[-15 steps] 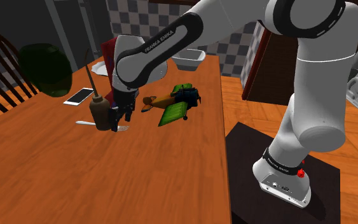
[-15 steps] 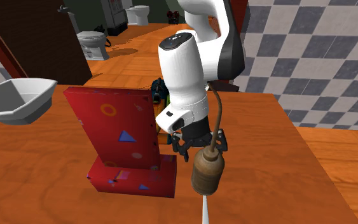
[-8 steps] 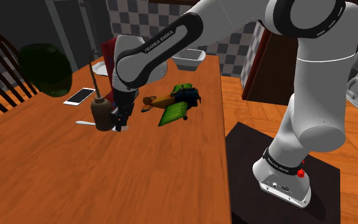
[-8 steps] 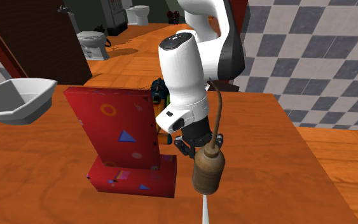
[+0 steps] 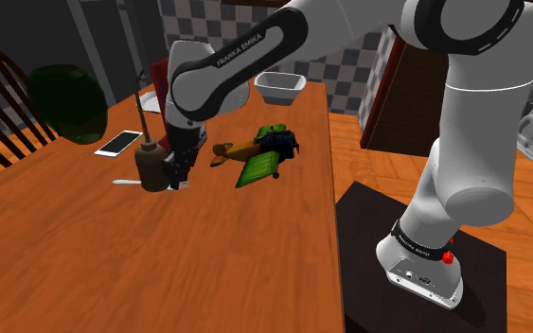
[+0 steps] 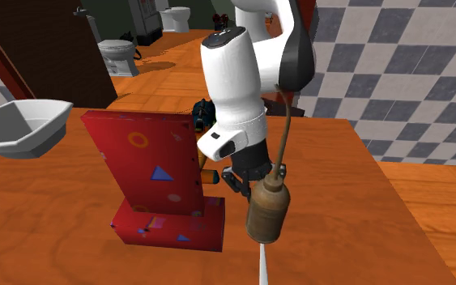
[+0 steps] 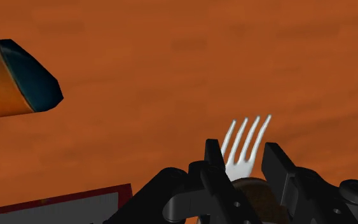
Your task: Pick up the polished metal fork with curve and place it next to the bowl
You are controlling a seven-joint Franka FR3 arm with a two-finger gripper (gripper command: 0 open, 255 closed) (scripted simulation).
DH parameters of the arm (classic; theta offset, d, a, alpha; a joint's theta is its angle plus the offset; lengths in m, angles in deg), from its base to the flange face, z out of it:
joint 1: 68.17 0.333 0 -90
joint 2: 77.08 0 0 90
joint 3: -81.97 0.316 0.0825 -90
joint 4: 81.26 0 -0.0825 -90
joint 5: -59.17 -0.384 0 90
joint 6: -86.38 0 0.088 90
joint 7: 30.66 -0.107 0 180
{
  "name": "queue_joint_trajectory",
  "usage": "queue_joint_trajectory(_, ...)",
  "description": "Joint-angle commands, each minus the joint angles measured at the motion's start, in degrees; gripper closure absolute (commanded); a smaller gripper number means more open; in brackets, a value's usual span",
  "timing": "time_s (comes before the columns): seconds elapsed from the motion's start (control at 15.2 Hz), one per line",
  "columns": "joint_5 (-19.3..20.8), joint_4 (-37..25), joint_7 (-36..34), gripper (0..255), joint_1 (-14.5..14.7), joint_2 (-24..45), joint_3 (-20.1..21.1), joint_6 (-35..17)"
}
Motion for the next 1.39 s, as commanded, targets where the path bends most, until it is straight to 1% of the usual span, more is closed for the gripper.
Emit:
queue_joint_trajectory(0.0,0.1,-0.5,-0.3,255,-0.1,-0.8,0.0,1.2)
queue_joint_trajectory(0.66,0.6,-4.0,-1.9,255,-0.3,-4.1,-0.1,7.8)
queue_joint_trajectory(1.32,1.1,-8.8,-3.5,255,-0.4,-6.3,-0.3,14.7)
